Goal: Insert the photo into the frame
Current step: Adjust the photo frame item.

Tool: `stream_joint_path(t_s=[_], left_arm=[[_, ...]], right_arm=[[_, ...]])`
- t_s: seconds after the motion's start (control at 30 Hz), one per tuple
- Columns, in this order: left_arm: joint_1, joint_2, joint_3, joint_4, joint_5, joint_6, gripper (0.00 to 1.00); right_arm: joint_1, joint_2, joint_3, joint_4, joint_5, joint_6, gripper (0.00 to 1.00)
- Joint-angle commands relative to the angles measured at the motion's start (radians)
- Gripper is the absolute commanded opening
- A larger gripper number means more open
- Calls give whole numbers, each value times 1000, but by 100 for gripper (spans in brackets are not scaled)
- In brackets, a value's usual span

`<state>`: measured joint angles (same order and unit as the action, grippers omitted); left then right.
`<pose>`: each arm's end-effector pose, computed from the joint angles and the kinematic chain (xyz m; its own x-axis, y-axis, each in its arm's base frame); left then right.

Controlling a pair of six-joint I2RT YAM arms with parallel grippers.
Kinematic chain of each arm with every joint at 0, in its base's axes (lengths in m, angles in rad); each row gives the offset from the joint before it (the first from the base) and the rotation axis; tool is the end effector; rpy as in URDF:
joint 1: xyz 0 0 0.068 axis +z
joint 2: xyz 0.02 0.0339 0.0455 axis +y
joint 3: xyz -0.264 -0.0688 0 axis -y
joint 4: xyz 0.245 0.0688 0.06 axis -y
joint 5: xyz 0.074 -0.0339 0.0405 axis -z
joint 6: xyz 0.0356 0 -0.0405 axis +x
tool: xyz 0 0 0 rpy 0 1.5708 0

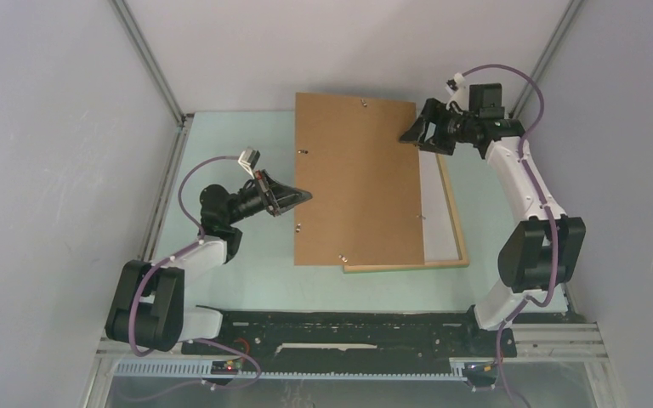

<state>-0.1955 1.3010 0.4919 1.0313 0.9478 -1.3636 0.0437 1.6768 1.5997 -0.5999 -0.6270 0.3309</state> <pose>0.2441 -0.0778 0.2529 -0.8269 -0.4183 -0.3758 0.3947 0.0442 -0.9177 0.3757 0.0373 0.3526 -0.7518 0.2305 -0.6178 -0.2622 0.7551 0.6009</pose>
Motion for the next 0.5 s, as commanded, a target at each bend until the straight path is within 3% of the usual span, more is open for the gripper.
stream_joint_path(t_s=[0.0,0.47], left_arm=[[-9,-32,-1,102,-10,-19,0],[-10,-24,-3,102,-10,-16,0]], right_arm=[[38,3,48,-52,51,-53,84],[65,2,52,-56,50,-125,80]])
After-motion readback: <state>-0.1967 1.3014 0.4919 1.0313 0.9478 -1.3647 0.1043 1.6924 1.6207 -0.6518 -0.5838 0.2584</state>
